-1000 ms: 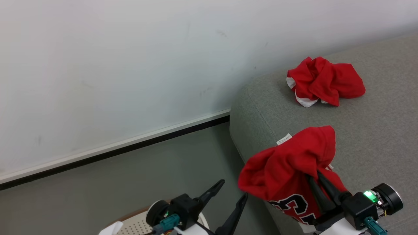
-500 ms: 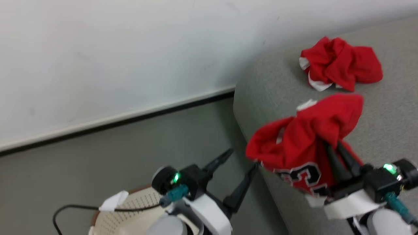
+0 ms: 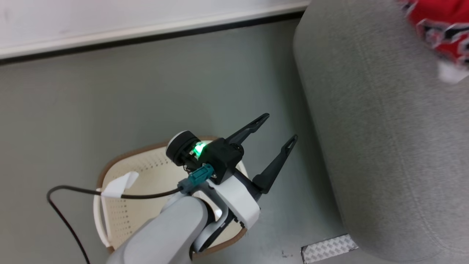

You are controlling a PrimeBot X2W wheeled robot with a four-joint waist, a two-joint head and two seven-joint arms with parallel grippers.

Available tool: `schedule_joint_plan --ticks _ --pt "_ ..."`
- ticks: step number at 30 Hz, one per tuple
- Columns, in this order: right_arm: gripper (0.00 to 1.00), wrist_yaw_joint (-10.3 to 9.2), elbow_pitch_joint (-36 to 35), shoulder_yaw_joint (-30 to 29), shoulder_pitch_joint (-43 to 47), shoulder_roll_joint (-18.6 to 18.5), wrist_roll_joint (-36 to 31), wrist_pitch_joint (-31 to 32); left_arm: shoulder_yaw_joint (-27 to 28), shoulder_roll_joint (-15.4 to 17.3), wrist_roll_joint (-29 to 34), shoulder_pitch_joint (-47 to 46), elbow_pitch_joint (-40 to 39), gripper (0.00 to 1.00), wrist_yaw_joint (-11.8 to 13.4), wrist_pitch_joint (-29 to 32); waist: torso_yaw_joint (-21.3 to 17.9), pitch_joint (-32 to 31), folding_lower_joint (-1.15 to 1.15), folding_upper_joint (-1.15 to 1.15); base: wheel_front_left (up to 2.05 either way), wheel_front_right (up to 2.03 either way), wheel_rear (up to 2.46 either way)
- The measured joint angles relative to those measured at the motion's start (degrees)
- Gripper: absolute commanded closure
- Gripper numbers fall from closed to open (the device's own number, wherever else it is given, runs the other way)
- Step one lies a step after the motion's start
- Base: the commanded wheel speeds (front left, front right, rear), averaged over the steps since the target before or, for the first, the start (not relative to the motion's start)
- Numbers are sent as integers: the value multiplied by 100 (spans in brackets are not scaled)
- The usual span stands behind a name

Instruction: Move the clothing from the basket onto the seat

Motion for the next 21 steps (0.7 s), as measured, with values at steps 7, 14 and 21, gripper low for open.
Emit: schedule_joint_plan --ticks 7,14,21 --pt "100 0 935 -1137 -1690 -822 -27 498 -21 113 -1 73 3 0 -15 -62 457 530 -1 0 0 0 0" --pt "100 -1 1841 -2201 -2450 -1414 -519 798 30 181 -3 82 -215 0 74 -96 810 905 -1 0 0 0 0" --pt "100 -1 2576 -3255 -2488 -1301 -1168 611 80 308 -10 127 -471 0 207 -3 947 1285 -2 0 0 0 0"
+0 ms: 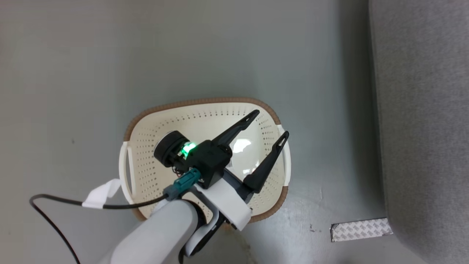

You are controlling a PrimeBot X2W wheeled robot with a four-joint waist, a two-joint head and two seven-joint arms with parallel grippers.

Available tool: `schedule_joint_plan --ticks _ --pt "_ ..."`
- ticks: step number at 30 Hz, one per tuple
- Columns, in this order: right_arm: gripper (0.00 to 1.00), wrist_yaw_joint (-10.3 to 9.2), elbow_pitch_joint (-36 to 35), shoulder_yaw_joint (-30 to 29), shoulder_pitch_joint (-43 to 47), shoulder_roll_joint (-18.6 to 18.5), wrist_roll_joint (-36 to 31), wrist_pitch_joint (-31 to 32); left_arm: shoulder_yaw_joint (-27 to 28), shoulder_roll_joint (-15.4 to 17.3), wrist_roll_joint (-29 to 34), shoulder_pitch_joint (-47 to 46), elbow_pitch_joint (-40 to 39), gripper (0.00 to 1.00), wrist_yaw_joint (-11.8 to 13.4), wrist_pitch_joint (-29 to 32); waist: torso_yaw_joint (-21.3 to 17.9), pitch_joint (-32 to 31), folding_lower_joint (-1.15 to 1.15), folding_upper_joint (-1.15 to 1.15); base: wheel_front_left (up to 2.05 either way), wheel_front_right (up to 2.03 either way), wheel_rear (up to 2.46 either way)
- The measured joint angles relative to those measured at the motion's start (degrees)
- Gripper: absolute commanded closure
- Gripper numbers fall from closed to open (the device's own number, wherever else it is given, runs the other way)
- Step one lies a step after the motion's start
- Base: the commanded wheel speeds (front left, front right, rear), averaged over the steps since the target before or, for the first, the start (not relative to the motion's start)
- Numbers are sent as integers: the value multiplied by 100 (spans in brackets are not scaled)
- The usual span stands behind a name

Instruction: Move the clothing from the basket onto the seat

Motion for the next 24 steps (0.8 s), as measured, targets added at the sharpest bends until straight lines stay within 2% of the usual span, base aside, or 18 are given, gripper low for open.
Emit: schedule_joint_plan --ticks 6,13,14,15,16,17,24 --pt "100 0 318 -740 142 517 -804 -162 -65 136 10 135 -86 0 51 76 24 164 0 0 0 0 0" --pt "100 0 237 -1477 160 932 -1679 -131 -37 235 -2 291 -183 0 153 102 15 10 -1 0 0 0 0" --pt "71 0 199 -1528 161 990 -1755 -91 -36 252 -20 313 -186 0 164 102 2 -28 -1 0 0 0 0" --pt "47 0 158 -1570 163 1053 -1825 -90 -34 263 -29 322 -188 0 182 101 -12 -64 -1 0 0 0 0" --pt "13 0 133 -1574 171 1118 -1931 -80 -21 268 -34 325 -186 0 196 96 -28 -103 -1 0 0 0 0" --pt "0 0 116 -1570 207 1181 -1996 -66 -10 268 -43 329 -182 0 200 88 -43 -148 -1 0 0 0 0" --pt "0 0 38 -1274 747 1448 -2147 -267 68 219 -196 468 -1 0 238 -90 -132 -641 -2 0 0 0 0"
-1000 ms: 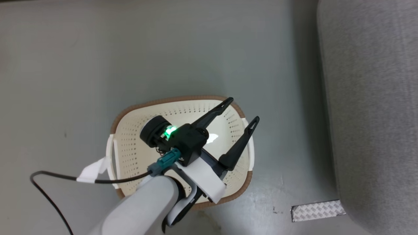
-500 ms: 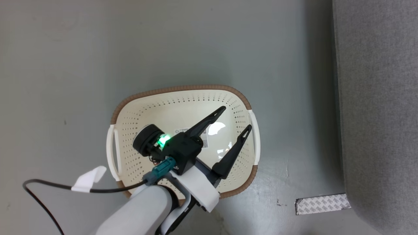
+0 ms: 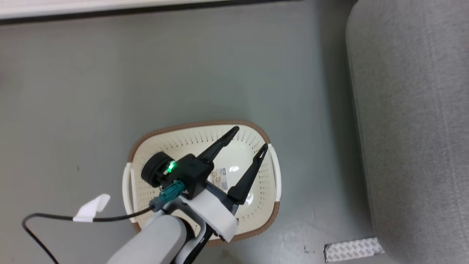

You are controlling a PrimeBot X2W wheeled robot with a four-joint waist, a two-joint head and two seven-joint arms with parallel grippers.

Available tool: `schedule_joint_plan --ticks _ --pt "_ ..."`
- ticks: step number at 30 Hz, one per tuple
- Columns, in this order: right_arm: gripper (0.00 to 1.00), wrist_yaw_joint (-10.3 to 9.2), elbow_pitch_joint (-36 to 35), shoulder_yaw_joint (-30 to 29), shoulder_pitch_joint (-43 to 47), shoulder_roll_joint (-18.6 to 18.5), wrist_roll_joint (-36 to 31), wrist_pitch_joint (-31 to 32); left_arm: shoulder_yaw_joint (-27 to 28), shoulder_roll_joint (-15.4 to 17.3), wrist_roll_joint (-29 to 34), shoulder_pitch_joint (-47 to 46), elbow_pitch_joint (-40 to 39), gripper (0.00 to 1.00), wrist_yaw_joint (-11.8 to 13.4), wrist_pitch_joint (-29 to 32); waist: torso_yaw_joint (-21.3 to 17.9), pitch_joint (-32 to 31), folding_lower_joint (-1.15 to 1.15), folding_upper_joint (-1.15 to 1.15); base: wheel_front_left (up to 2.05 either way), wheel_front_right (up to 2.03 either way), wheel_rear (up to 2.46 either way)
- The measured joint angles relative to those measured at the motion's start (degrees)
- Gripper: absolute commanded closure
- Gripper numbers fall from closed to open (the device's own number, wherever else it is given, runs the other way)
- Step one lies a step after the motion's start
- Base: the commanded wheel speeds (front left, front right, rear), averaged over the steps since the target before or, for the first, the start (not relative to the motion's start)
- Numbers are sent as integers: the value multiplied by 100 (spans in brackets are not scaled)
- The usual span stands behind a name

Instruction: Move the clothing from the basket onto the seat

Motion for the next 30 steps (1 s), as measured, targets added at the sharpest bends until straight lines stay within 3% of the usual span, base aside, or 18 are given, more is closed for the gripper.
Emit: schedule_joint_plan --ticks 7,14,30 --pt "0 0 -69 712 1100 -37 476 -285 123 -14 -264 353 269 0 99 -253 -65 -707 -1 0 0 0 0" --pt "0 0 -812 1708 2154 76 1107 -490 299 18 -512 848 616 0 265 -533 -85 -1456 -1 0 0 0 0" --pt "0 0 -2513 3971 5183 999 2536 -565 977 157 -898 2420 1329 0 828 -884 488 -3244 -2 0 0 0 0"
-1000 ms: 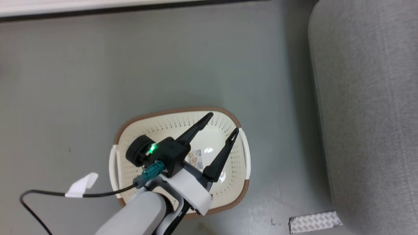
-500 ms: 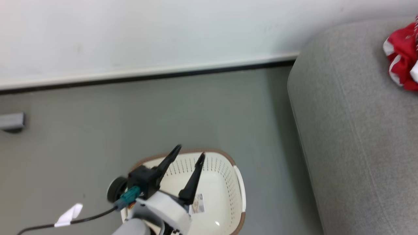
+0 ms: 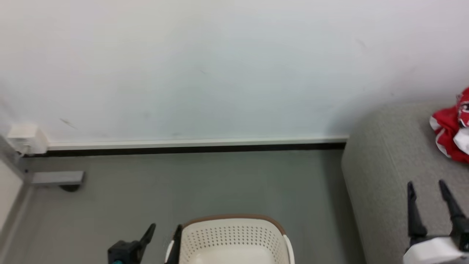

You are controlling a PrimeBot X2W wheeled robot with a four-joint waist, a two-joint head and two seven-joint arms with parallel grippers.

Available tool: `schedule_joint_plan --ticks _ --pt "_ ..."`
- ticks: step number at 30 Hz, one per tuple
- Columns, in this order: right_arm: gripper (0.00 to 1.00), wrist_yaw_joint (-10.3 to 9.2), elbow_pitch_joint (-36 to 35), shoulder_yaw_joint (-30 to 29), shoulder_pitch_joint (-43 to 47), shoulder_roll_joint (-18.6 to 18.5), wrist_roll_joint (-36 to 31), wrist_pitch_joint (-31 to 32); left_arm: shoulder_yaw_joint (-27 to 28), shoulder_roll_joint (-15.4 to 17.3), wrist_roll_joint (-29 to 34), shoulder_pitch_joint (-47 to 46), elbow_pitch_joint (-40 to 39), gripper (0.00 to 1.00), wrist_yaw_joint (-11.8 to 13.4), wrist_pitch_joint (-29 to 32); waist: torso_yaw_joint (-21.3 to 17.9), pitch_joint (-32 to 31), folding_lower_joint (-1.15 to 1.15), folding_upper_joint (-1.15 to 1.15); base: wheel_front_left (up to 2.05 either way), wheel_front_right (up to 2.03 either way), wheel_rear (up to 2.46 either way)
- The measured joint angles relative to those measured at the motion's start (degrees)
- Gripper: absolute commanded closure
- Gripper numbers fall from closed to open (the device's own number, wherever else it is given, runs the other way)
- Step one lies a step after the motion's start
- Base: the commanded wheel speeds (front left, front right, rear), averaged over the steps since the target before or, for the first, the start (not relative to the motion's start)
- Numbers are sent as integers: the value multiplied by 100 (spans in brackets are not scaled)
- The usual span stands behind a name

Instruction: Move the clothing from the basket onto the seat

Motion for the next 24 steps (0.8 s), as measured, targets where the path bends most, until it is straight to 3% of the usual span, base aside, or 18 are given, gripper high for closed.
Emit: schedule_joint_plan --ticks 9,24 --pt "0 0 -487 553 975 185 512 -1 644 -52 214 524 -87 0 133 -31 496 -419 1 0 0 0 0" --pt "0 0 -391 903 1481 201 608 -1 1612 -530 999 1181 -92 0 -255 -33 414 -668 2 0 0 0 0"
